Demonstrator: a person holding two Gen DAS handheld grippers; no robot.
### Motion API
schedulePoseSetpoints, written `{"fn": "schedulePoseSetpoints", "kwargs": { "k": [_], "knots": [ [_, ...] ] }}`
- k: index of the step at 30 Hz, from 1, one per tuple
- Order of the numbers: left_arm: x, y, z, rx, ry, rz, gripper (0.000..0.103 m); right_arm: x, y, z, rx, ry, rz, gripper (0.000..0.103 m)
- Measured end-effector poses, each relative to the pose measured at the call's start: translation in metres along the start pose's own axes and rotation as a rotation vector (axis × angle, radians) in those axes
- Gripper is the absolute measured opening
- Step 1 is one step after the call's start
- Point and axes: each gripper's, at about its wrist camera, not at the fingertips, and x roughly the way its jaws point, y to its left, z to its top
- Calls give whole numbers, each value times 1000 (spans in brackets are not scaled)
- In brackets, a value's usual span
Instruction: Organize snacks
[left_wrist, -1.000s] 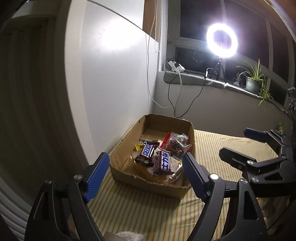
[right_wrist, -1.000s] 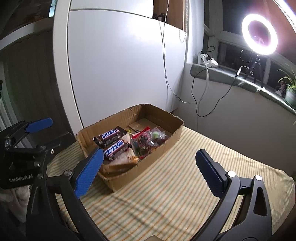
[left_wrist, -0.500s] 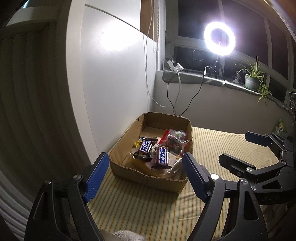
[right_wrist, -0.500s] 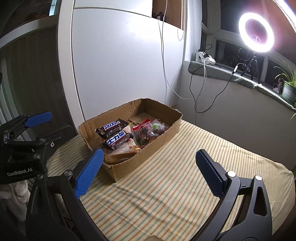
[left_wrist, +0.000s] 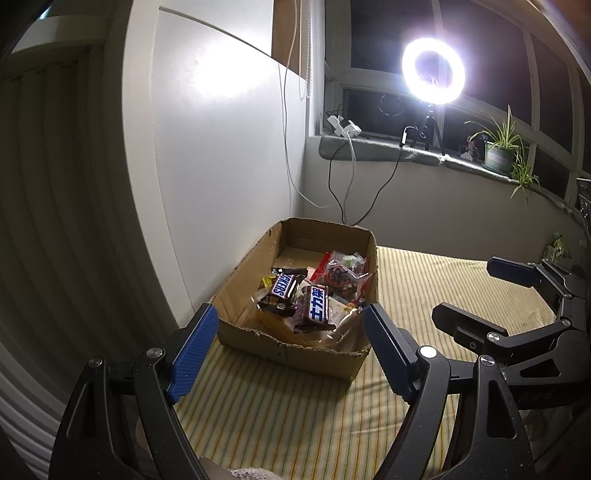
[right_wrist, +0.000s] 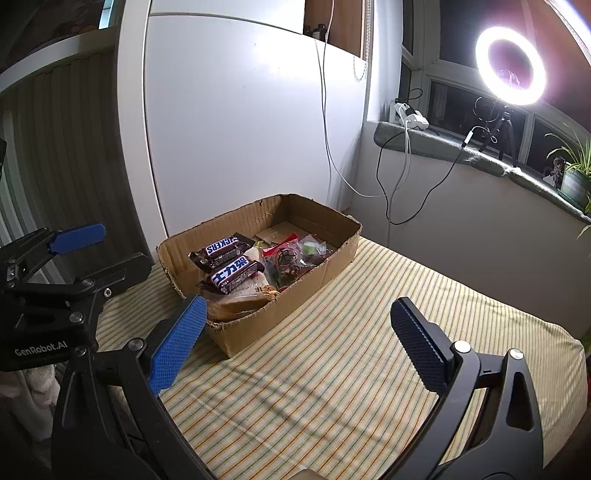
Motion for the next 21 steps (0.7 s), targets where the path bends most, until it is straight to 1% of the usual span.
{"fn": "schedulePoseSetpoints", "kwargs": {
  "k": [21],
  "knots": [
    [2,-4,-3,17,16,-16,81,0,-6,-2,5,6,-3,102]
  ]
}}
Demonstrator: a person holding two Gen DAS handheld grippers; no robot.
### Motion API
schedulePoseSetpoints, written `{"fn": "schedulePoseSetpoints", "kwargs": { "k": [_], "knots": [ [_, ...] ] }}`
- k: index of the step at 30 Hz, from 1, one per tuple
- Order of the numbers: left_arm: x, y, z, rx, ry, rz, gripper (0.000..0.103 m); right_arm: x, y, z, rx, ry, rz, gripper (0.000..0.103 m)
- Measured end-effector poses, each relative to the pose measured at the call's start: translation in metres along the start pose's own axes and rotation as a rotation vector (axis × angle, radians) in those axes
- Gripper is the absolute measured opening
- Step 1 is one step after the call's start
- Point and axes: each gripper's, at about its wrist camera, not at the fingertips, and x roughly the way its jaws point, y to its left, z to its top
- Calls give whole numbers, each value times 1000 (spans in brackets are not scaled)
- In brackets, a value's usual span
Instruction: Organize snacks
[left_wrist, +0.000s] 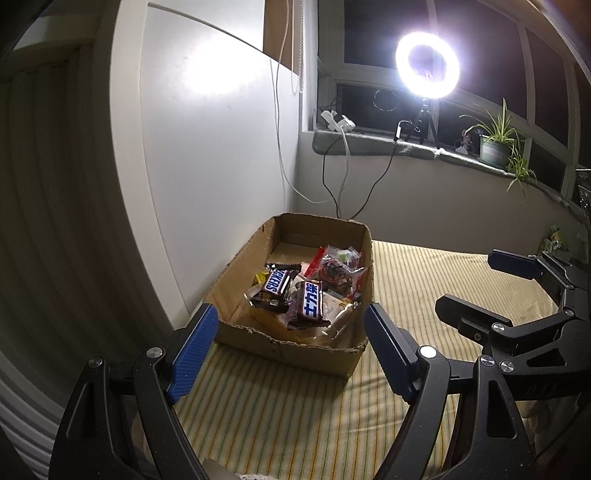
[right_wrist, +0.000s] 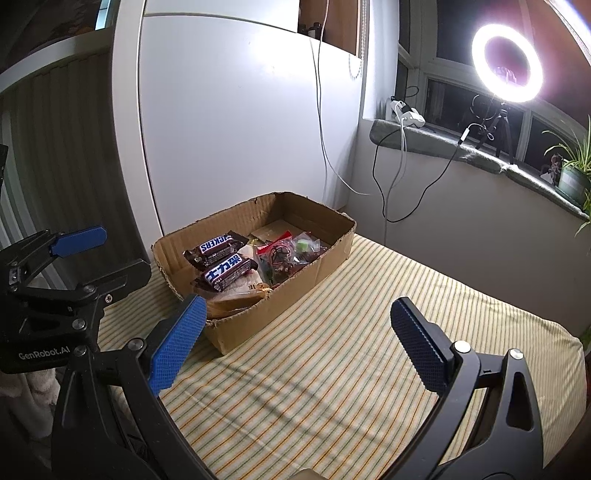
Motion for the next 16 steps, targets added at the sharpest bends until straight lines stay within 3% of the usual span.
{"fn": "schedulePoseSetpoints", "kwargs": {
  "k": [16],
  "knots": [
    [1,-2,-3,-6,16,2,81,4,-3,-6,17,11,0,102]
  ]
}}
